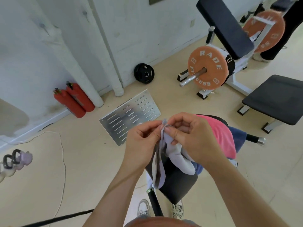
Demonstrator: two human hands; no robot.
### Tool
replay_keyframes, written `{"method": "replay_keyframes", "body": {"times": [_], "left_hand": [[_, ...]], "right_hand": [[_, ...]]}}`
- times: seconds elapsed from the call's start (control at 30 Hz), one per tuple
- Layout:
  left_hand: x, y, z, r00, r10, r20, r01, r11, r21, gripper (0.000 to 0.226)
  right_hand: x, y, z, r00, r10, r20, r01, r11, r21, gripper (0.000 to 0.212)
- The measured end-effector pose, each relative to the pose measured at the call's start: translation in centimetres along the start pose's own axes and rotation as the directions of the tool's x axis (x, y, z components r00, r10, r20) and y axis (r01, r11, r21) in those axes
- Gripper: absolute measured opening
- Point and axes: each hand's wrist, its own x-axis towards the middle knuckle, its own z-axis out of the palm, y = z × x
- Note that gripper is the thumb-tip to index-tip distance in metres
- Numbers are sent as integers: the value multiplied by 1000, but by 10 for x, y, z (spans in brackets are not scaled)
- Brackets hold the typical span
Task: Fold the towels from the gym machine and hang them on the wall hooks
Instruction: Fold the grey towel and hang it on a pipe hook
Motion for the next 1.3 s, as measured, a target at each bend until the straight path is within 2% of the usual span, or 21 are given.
{"method": "replay_keyframes", "body": {"times": [0.13,0.4,0.6,0.77,0.87,1.07,1.17,1.3], "left_hand": [[-6,2,-1,1000,-1,-8,1,999,-42,17],[-12,7,2,1000,-12,-20,9,992,-126,17],[-11,10,2,1000,20,-7,-20,996,-84,17],[-10,10,2,997,64,37,-64,998,-12,19],[-6,10,-2,994,93,54,-96,994,56,19],[-3,8,3,990,131,47,-136,981,141,13],[2,-8,3,993,114,-6,-110,966,234,5],[12,-44,-13,996,2,-89,40,880,473,16]], "right_hand": [[1,2,1,999,43,-13,-40,989,145,16],[3,0,1,996,84,-8,-80,972,219,11],[3,-1,-2,992,127,-2,-122,952,281,12],[5,0,-6,996,85,38,-90,979,182,23],[6,-1,-6,999,43,34,-47,992,115,21],[10,4,5,995,-63,-83,58,997,-55,28],[14,4,7,985,-127,-120,110,984,-137,31],[25,-6,-4,968,-205,-148,176,967,-187,30]]}}
